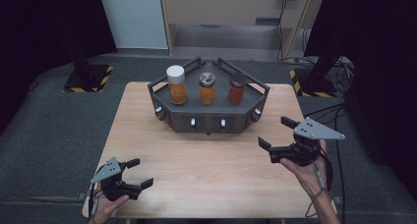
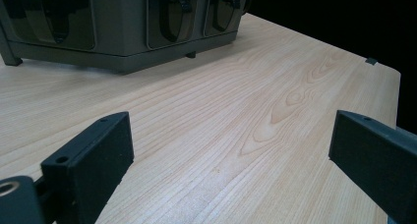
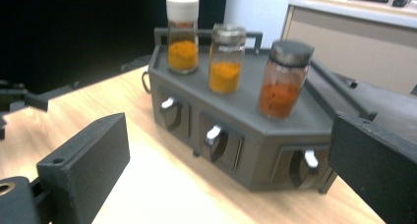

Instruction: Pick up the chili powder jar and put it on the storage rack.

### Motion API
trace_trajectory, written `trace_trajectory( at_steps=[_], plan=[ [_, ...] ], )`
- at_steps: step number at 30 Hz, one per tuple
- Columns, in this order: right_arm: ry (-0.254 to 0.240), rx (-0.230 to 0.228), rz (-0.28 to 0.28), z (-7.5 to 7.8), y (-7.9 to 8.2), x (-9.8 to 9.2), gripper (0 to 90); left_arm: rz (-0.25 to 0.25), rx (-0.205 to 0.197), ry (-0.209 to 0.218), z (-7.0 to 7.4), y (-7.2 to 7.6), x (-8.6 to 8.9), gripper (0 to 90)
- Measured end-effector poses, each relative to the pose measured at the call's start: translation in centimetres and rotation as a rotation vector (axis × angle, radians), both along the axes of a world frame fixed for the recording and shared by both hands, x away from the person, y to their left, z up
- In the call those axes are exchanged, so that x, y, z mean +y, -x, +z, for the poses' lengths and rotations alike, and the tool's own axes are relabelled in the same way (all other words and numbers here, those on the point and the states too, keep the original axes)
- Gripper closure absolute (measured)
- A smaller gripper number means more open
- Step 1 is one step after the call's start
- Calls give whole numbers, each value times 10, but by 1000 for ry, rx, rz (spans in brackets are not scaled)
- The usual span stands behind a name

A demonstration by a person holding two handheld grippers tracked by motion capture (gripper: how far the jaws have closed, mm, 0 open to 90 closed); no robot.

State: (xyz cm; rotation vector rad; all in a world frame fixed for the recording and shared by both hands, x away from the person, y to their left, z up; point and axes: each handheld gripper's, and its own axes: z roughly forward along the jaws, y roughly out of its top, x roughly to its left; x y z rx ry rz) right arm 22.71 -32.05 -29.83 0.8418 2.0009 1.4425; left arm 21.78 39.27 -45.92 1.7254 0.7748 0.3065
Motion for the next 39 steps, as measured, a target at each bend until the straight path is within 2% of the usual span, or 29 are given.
trace_trajectory(
  at_steps=[2, 3, 7, 8, 11, 12, 13, 14, 15, 18, 25, 28, 39],
  plan=[
    [10, -1, -4, -4, 3, 0, 28, 0, 1, 1, 0, 0, 0, 21],
    [-3, 1, -6, -13, 9, -3, 30, 1, 1, -2, 0, 0, 0, 21],
    [-3, 13, -19, -23, 15, -6, 31, -1, -6, -3, 0, 1, 1, 21],
    [-16, 22, -20, -30, 18, -11, 33, -2, -6, -3, 0, 1, 1, 21],
    [-9, 19, -33, -34, 23, -13, 33, -3, -9, -5, 0, 1, 0, 21],
    [-23, 21, -35, -42, 26, -18, 34, -3, -8, -7, 0, 1, 0, 21],
    [-23, 21, -35, -42, 26, -18, 34, -3, -8, -7, 0, 1, 0, 21],
    [-21, 28, -37, -48, 28, -21, 33, -3, -8, -7, 0, 2, 0, 21],
    [-21, 28, -37, -48, 28, -21, 33, -2, -8, -5, 0, 2, 0, 21],
    [-24, 41, -34, -64, 31, -25, 33, -1, -12, -3, 0, 2, 1, 21],
    [-36, 63, -38, -79, 34, -28, 35, 3, -12, -1, 0, 2, 1, 21],
    [-47, 71, -39, -91, 35, -32, 35, 4, -13, 0, 0, 3, 1, 21],
    [-52, 107, -51, -113, 37, -38, 34, 0, -18, -3, 0, 3, 1, 23]
  ],
)
